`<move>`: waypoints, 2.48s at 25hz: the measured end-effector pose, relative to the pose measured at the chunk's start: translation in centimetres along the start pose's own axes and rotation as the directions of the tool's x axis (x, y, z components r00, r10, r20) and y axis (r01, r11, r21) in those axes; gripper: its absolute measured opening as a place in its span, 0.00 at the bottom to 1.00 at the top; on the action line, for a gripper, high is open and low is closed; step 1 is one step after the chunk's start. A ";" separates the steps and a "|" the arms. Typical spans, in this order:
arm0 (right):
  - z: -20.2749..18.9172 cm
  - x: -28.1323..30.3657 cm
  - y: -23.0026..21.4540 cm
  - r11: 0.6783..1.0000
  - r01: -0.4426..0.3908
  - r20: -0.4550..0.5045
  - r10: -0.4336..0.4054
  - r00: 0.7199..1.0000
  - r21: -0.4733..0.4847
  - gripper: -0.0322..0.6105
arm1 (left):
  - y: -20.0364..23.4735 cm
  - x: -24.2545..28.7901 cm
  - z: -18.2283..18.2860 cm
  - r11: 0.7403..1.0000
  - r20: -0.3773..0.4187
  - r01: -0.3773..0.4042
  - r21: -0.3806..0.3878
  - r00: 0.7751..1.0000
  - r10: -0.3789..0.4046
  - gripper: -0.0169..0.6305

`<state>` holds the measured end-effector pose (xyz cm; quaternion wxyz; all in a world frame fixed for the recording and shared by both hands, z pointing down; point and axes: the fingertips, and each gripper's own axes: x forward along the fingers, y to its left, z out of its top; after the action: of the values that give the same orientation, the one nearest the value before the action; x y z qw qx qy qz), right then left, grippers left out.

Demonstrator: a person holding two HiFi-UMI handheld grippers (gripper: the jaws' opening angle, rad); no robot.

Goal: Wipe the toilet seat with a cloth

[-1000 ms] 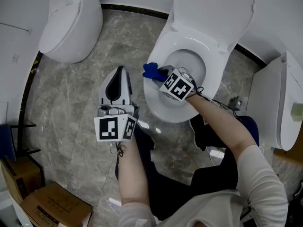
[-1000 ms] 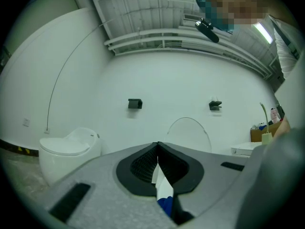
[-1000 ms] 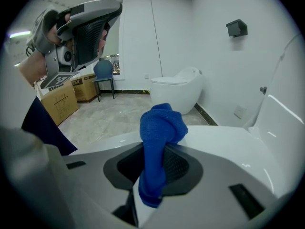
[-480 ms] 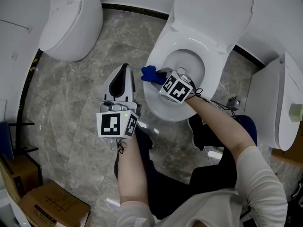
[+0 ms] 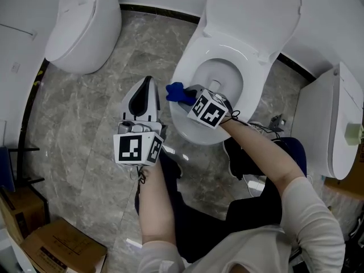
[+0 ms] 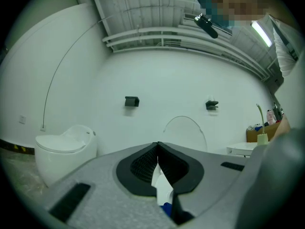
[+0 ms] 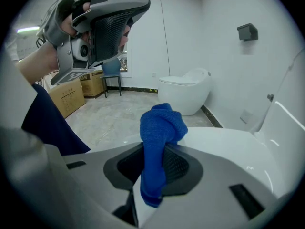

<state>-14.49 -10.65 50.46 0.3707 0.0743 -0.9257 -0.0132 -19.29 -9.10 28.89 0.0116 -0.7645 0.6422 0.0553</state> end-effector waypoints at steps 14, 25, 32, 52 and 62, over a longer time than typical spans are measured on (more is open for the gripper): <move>-0.3 -0.5 1.7 0.999 -0.017 -0.017 0.016 1.000 -0.040 0.19 | -0.1 0.1 -0.2 1.000 -0.005 0.004 0.010 1.000 -0.004 0.04; -0.6 -1.1 3.5 0.998 -0.049 -0.017 0.048 0.999 -0.044 0.19 | -0.3 0.1 -0.1 1.000 -0.002 0.010 0.011 1.000 -0.010 0.04; -1.1 -1.5 4.5 0.998 -0.061 -0.028 0.060 0.998 -0.035 0.19 | -0.2 0.0 -0.5 1.000 -0.010 0.004 0.009 1.000 -0.004 0.04; -1.5 -2.4 7.0 0.991 -0.075 -0.084 0.066 0.994 -0.108 0.19 | 0.3 -1.1 -0.1 1.000 -0.006 -0.007 0.023 1.000 0.007 0.04; -1.8 -2.9 7.9 0.990 -0.057 -0.087 0.046 0.995 -0.132 0.19 | -0.3 -1.1 0.0 0.998 -0.014 0.003 0.056 1.000 -0.002 0.04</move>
<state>-12.20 -2.32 50.42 0.4138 0.0257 -0.9078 -0.0629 -19.22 -7.95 28.97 0.0284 -0.7651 0.6425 0.0321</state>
